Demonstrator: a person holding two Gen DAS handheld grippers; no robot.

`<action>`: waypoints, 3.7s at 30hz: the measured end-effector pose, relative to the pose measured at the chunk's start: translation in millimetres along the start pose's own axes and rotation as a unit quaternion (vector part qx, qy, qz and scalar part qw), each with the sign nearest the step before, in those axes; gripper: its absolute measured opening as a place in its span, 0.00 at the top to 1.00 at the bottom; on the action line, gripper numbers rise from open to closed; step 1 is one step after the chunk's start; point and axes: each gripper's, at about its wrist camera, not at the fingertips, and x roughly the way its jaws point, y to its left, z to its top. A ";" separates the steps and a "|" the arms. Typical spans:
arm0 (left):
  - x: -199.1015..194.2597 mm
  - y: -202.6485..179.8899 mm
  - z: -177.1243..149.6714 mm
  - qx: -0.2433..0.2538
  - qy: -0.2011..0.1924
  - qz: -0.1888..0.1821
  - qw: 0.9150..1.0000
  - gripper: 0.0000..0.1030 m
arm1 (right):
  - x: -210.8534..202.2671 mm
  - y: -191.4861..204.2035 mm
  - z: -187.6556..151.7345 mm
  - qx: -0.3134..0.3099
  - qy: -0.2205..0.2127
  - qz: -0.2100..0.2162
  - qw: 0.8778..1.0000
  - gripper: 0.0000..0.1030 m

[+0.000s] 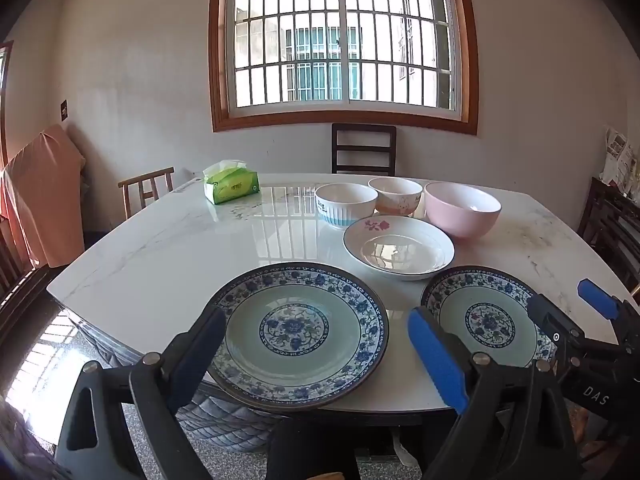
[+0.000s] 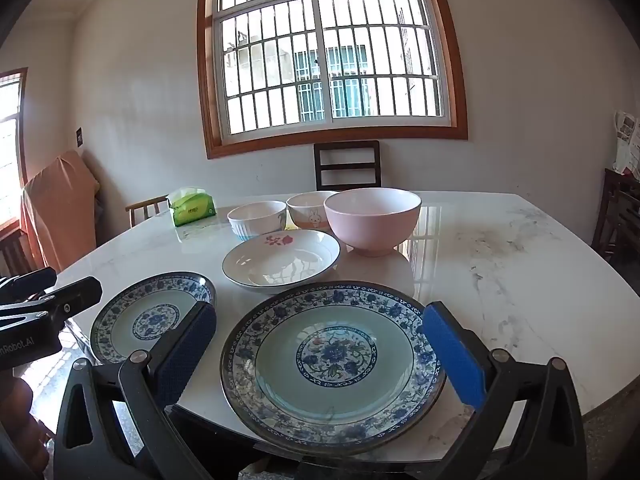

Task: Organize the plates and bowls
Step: 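Grasp the rim of a blue-and-white patterned plate with the left gripper, then lift the blue-and-white plate with the left gripper while the right gripper grasps the other blue-and-white plate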

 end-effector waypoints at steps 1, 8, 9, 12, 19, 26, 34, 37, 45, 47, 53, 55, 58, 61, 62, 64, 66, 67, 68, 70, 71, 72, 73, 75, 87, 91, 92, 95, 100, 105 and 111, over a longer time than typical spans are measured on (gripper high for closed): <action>-0.5 0.3 0.1 -0.001 -0.001 0.000 1.000 0.08 | -0.2 -0.1 -0.1 0.000 -0.001 0.000 1.000 0.00; 9.2 17.5 -16.8 -0.019 0.007 0.000 1.000 0.08 | -4.0 2.7 -2.9 -0.013 0.008 -0.008 1.000 0.00; 12.9 19.6 -20.0 -0.025 0.009 0.000 1.000 0.08 | -2.5 2.6 -2.7 -0.013 0.013 -0.008 1.000 0.00; 11.9 23.4 -13.1 -0.042 0.031 0.004 0.999 0.08 | 2.2 5.6 -6.7 -0.018 0.019 -0.006 1.000 0.00; 16.7 43.3 -16.3 -0.069 0.052 0.009 0.996 0.08 | 8.3 19.0 -1.2 -0.040 0.037 -0.001 0.999 0.00; 23.8 64.5 -18.0 -0.096 0.082 0.012 0.992 0.08 | 16.7 32.2 4.2 -0.059 0.052 0.009 0.997 0.00; 34.7 95.0 -16.7 -0.133 0.119 0.021 0.984 0.08 | 28.0 56.0 19.8 -0.068 0.086 0.096 0.989 0.00; 42.6 106.1 -16.2 -0.152 0.140 0.017 0.978 0.08 | 38.2 64.4 30.6 -0.057 0.113 0.156 0.980 0.00; 67.6 126.2 -19.6 -0.182 0.194 0.012 0.964 0.08 | 117.4 67.2 41.4 0.051 0.275 0.287 0.916 0.11; 73.8 129.9 -21.4 -0.189 0.205 0.006 0.960 0.08 | 133.9 73.6 42.8 0.057 0.301 0.304 0.902 0.14; 91.1 140.9 -24.5 -0.207 0.229 0.003 0.951 0.08 | 167.8 85.2 41.8 0.058 0.347 0.300 0.887 0.20; 94.5 144.2 -24.3 -0.210 0.233 0.001 0.950 0.08 | 177.1 89.6 38.4 0.061 0.361 0.304 0.879 0.21; 98.6 148.0 -24.4 -0.209 0.237 0.005 0.949 0.08 | 191.1 94.3 32.7 0.053 0.377 0.295 0.876 0.24; 104.4 149.4 -24.8 -0.206 0.244 0.009 0.948 0.10 | 200.4 95.7 28.6 0.052 0.391 0.286 0.873 0.25; 106.2 149.7 -25.3 -0.206 0.246 0.008 0.947 0.12 | 200.3 95.1 27.5 0.052 0.395 0.283 0.873 0.25; 110.2 149.6 -26.9 -0.205 0.254 0.008 0.945 0.15 | 205.0 96.1 25.2 0.049 0.401 0.280 0.871 0.25; 113.1 150.5 -29.0 -0.206 0.260 0.006 0.943 0.17 | 207.8 98.0 23.0 0.045 0.409 0.272 0.870 0.25; 114.2 150.5 -30.1 -0.208 0.262 0.004 0.942 0.20 | 209.2 99.2 21.7 0.041 0.413 0.266 0.870 0.25; 115.0 150.6 -30.9 -0.208 0.265 0.002 0.942 0.24 | 210.4 100.2 20.5 0.039 0.417 0.264 0.869 0.25; 117.4 150.0 -32.5 -0.204 0.273 0.001 0.940 0.42 | 213.5 102.0 17.4 0.037 0.425 0.262 0.866 0.25; 117.5 148.7 -31.6 -0.197 0.269 0.010 0.943 0.46 | 215.2 102.3 15.2 0.039 0.429 0.265 0.863 0.25; 117.8 148.0 -31.4 -0.196 0.267 0.002 0.944 0.55 | 216.9 103.8 13.8 0.041 0.433 0.268 0.859 0.25; 118.6 147.1 -31.0 -0.200 0.268 -0.010 0.942 0.65 | 218.5 105.5 12.0 0.041 0.439 0.269 0.856 0.26; 120.5 143.7 -29.5 -0.200 0.271 -0.013 0.941 0.77 | 219.3 109.3 10.7 0.032 0.441 0.263 0.857 0.35; 130.0 157.7 -17.0 -0.203 0.252 0.022 0.946 0.78 | 229.0 114.7 12.6 0.019 0.438 0.237 0.867 0.79; 134.4 164.7 -3.3 -0.201 0.238 0.038 0.950 0.78 | 232.1 121.4 12.4 0.020 0.435 0.236 0.869 0.79; 135.3 166.9 -0.5 -0.198 0.234 0.043 0.951 0.78 | 233.1 122.9 12.2 0.020 0.434 0.236 0.869 0.79; 140.4 175.4 5.7 -0.199 0.227 0.054 0.952 0.78 | 236.7 130.7 13.2 0.020 0.431 0.238 0.870 0.79; 154.9 190.1 4.2 -0.210 0.235 0.057 0.947 0.78 | 241.6 137.1 12.9 0.022 0.427 0.241 0.871 0.79; 160.2 197.7 -5.0 -0.225 0.234 0.056 0.944 0.78 | 241.1 139.3 11.8 0.018 0.423 0.242 0.873 0.79; 138.1 202.9 3.7 -0.218 0.170 0.127 0.953 0.59 | 233.5 134.9 13.6 0.023 0.414 0.249 0.875 0.76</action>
